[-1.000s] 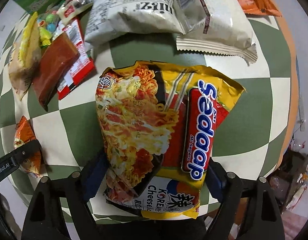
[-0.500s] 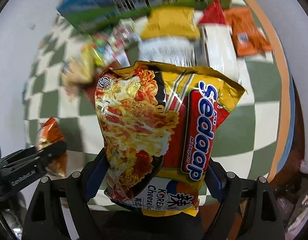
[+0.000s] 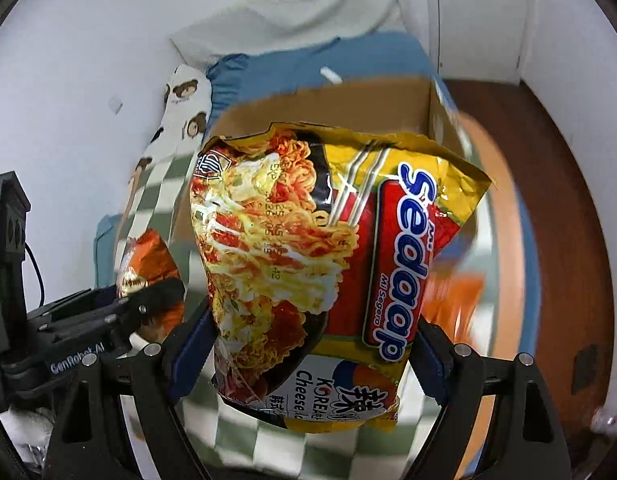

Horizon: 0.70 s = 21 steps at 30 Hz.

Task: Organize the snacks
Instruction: 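Carry both packets into the cardboard box and open both grippers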

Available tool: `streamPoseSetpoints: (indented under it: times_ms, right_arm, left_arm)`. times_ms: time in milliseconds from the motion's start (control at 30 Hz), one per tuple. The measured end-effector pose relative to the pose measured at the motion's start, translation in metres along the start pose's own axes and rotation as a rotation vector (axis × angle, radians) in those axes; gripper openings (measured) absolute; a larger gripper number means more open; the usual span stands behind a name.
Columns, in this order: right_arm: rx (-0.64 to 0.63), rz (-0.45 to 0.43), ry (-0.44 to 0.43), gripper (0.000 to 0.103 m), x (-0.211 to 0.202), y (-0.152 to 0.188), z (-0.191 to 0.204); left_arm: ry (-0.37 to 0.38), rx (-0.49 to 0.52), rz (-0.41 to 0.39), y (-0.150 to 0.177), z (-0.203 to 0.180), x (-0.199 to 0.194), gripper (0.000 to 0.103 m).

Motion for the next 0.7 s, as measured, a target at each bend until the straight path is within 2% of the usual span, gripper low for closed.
streamPoseSetpoints:
  times_ms: [133,167,233,267,333,367,500,700]
  right_arm:
    - [-0.025,0.022,0.015,0.088,0.036,-0.066,0.0]
    - [-0.027,0.031,0.02,0.088,0.041,-0.073,0.004]
    - [-0.043,0.075,0.047,0.088,0.071,-0.103,0.0]
    - [-0.045,0.09,0.057,0.088,0.073,-0.116,-0.002]
    - [-0.054,0.157,0.084,0.088,0.109,-0.138,-0.002]
    - [-0.051,0.174,0.089,0.088,0.11,-0.143,-0.003]
    - [-0.042,0.281,0.117,0.088,0.172,-0.159,-0.012]
    - [-0.028,0.36,0.124,0.088,0.223,-0.176,-0.02]
  left_arm:
    - [-0.047,-0.001,0.014,-0.078,0.008,0.026,0.045]
    - [-0.053,-0.005,0.026,-0.092,0.012,0.035,0.045]
    - [-0.071,-0.013,0.055,-0.123,0.019,0.052,0.045]
    - [-0.077,-0.017,0.071,-0.134,0.024,0.061,0.045]
    - [-0.081,-0.03,0.116,-0.156,0.035,0.083,0.045]
    - [-0.08,-0.037,0.137,-0.161,0.04,0.094,0.045]
    - [-0.084,-0.045,0.212,-0.177,0.054,0.132,0.045]
    - [-0.093,-0.02,0.28,-0.189,0.061,0.169,0.045]
Point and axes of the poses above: each gripper's, at about its wrist camera, not at the fingertips, and x roughly the way its jaws point, z to its left, y to its underside, the point moved 1 cm from there along x, roughly the way its jaws point, and after that the axes turned 10 degrees about x, right-handed, at the moved point
